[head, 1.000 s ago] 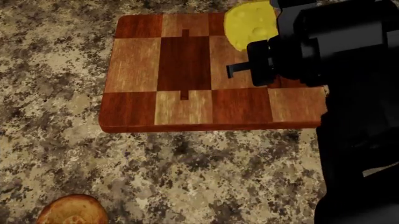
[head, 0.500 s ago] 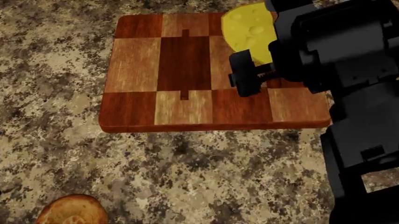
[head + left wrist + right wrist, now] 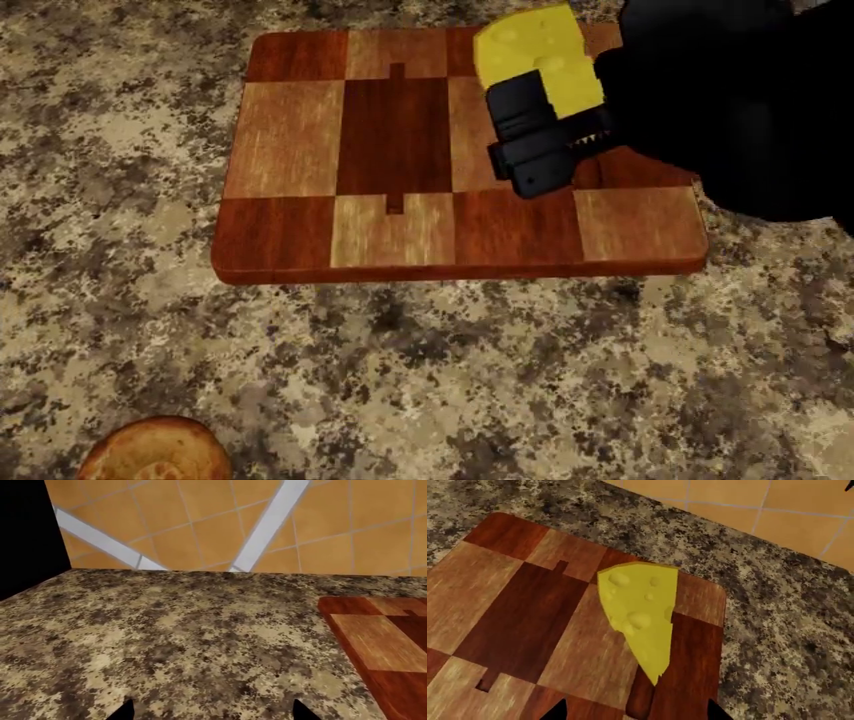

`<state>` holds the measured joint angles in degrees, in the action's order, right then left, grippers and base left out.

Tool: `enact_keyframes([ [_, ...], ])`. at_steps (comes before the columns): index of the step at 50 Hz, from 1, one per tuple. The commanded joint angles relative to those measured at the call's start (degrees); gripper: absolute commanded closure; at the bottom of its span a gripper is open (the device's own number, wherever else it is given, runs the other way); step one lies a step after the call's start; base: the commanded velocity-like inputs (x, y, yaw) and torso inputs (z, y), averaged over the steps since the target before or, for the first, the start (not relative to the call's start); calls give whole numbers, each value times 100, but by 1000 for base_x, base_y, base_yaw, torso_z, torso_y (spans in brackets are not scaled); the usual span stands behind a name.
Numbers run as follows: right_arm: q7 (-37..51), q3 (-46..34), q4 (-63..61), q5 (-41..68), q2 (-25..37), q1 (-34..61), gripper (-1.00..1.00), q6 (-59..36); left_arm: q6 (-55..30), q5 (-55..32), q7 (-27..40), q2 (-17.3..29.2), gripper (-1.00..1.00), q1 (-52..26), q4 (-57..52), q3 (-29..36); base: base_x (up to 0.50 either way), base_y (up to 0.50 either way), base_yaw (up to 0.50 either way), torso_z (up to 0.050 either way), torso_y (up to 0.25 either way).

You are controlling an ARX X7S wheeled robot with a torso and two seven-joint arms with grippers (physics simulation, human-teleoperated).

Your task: Place the bread and cheese on the cutting board.

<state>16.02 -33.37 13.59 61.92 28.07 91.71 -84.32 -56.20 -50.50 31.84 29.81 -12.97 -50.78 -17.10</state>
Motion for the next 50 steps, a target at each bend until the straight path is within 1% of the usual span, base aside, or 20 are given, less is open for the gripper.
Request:
enact_keyframes([
  [1,2487,415,-1284,3023,810,332,-100,-489,19,-88,49,57,-100,56,-22,-148,0,0,0,0,0],
  [5,3422,311,-1422,4383,772,505,-100,-247,15,-91,66,63,-100,45,-26,-115,0,0,0,0,0],
  [10,4075,17,-1890,5377,630,460,-100,138,62,-75,45,75,-100,71,2,-124,0,0,0,0,0],
  [16,4508,-249,-2419,5985,441,358,-100,521,89,-105,42,93,-100,92,14,-164,0,0,0,0,0],
  [21,4584,-247,-2626,6099,439,252,-100,694,74,-169,67,109,-100,81,-12,-185,0,0,0,0,0],
  [23,4655,-288,-2751,6237,452,154,-100,803,65,-176,82,124,-100,80,-18,-191,0,0,0,0,0],
  [27,4900,-325,-3276,6519,445,-331,-100,1246,67,-183,102,121,-100,77,-28,-167,0,0,0,0,0],
  [33,5061,-475,-3682,6588,134,-741,-100,1618,117,-158,78,127,-100,103,-10,-141,0,1,0,0,0],
  [39,4984,-450,-3865,6303,-220,-1216,-100,1920,111,-198,109,130,-100,87,-10,-137,0,0,0,0,0],
  [41,4956,-455,-3865,6266,-248,-1242,-100,1920,95,-240,132,132,-100,74,-17,-153,0,0,0,0,0],
  [42,4859,-468,-3854,6141,-415,-1489,-100,2021,98,-253,134,133,-100,81,-18,-166,0,0,0,0,0],
  [45,4651,-406,-3851,5769,-625,-1865,-100,2160,111,-266,138,139,-100,77,-3,-183,0,0,0,0,0],
  [50,4251,-417,-3767,5236,-846,-2311,-100,2201,123,-286,144,158,-100,98,-12,-201,0,0,0,0,0],
])
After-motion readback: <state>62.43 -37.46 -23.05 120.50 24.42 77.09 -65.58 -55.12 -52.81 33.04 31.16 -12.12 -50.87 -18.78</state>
